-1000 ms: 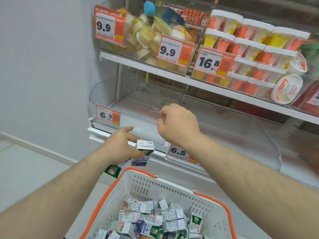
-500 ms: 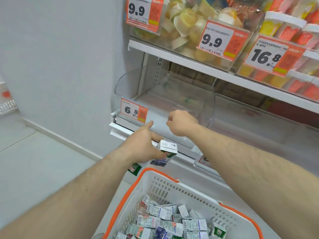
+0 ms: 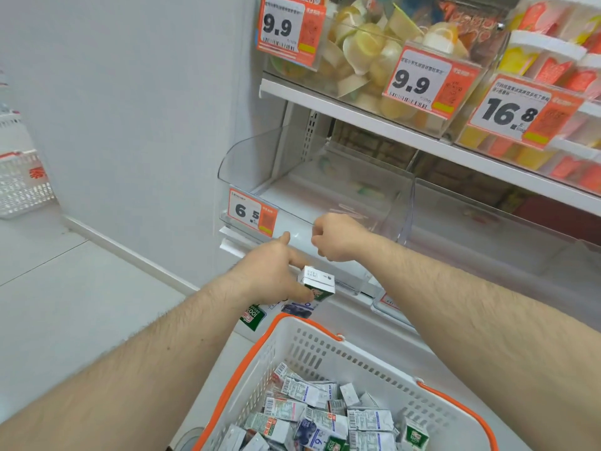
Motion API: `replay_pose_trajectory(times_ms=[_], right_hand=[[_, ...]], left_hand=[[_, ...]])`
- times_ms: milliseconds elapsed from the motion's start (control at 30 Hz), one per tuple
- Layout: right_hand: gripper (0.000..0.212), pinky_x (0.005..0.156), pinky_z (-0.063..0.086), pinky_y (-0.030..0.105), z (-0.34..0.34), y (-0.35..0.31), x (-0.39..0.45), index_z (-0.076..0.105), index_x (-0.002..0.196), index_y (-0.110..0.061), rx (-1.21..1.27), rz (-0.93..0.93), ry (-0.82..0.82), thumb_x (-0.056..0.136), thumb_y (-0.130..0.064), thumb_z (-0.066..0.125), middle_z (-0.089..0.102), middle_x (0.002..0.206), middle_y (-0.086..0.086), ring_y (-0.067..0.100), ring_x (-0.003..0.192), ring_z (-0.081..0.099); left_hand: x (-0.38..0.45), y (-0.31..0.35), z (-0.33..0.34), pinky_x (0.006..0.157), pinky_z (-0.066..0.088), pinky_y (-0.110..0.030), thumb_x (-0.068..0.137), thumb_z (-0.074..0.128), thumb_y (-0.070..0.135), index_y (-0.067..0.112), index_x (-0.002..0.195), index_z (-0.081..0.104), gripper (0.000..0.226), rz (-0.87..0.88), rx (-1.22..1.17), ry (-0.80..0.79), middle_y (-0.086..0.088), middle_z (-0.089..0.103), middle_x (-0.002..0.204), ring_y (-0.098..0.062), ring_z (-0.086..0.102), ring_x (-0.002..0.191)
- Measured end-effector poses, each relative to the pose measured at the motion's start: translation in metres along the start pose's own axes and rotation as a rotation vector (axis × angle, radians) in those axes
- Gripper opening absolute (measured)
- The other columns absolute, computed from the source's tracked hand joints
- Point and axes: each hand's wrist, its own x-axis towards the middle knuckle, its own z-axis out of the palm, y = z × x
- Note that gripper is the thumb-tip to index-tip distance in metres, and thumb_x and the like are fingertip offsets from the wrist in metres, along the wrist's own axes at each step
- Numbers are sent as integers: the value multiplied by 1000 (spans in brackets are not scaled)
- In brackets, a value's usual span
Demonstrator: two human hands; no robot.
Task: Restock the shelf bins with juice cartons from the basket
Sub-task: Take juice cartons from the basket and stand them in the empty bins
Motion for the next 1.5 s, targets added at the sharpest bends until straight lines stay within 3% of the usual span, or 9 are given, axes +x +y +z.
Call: replay_pose_trajectory(times_ms=[233, 467, 600, 700, 800, 933, 1067, 1300, 1500], right_hand=[[22, 85, 56, 38, -2, -4, -16, 55, 77, -26, -47, -64, -50, 96, -19, 49, 71, 95, 0, 20, 89, 67], [23, 87, 55, 38, -4, -3, -21, 53, 76, -27, -45, -69, -63, 98, -20, 49, 71, 89, -4, 16, 86, 66], [15, 92, 52, 39, -9, -3, -27, 64, 97, -22, -27, -63, -80, 100, -28, 50, 71, 103, -4, 18, 97, 64], [23, 92, 49, 36, -24, 2, -48, 69, 109, -20, 81, -97, 211, 98, -26, 50, 69, 113, -1, 22, 104, 60], [17, 73, 44, 21, -31, 12, -98, 70, 91, -23, 375, -141, 482, 95, -21, 54, 66, 83, -16, 6, 79, 58], [7, 68, 40, 19, -12, 37, -158, 66, 91, -32, 500, -61, 461, 88, -37, 64, 64, 86, -19, -2, 68, 53], [75, 92, 47, 34, 8, 60, -195, 55, 126, -36, 314, 71, 354, 65, -78, 50, 60, 117, -12, 10, 104, 56], [42, 80, 47, 32, 11, 115, -246, 64, 100, -29, 387, 134, 532, 73, -57, 48, 65, 98, -8, 12, 93, 57], [19, 77, 52, 34, 10, 179, -279, 67, 91, -27, 531, 284, 631, 79, -41, 62, 68, 88, -8, 15, 86, 61]], left_hand=[[-9, 2, -4, 104, 39, -29, 69, 82, 36, 46, 115, 68, 50, -9, 80, -6, -6, 11, 163, -17, 33, 143], [-16, 4, -9, 96, 31, -20, 71, 82, 36, 45, 115, 68, 47, -6, 112, 4, -2, 14, 163, -16, 36, 141], [-17, 6, -11, 101, 34, -26, 71, 82, 38, 46, 111, 70, 43, 6, 98, 32, 8, 31, 157, -13, 40, 137], [-20, 9, -9, 79, 48, -19, 71, 82, 37, 41, 108, 72, 39, 38, 24, 25, 20, 63, 126, 4, 60, 101], [-25, 22, -2, 53, 38, -6, 70, 83, 31, 38, 101, 76, 32, 90, -112, 14, 24, 69, 90, 14, 58, 64], [-28, 51, 16, 58, 38, -12, 67, 84, 33, 43, 90, 76, 26, 184, -164, 32, 25, 68, 83, 12, 58, 69], [-29, 88, 47, 69, 48, -20, 52, 70, 52, 58, 96, 66, 45, 295, -135, 54, 17, 69, 86, 3, 62, 81], [-36, 160, 99, 81, 46, -17, 49, 66, 44, 57, 101, 61, 54, 482, -160, 100, 20, 69, 94, 3, 60, 93], [-29, 217, 151, 81, 49, -25, 54, 63, 46, 45, 83, 73, 31, 431, -238, 46, 21, 70, 91, 5, 59, 94]])
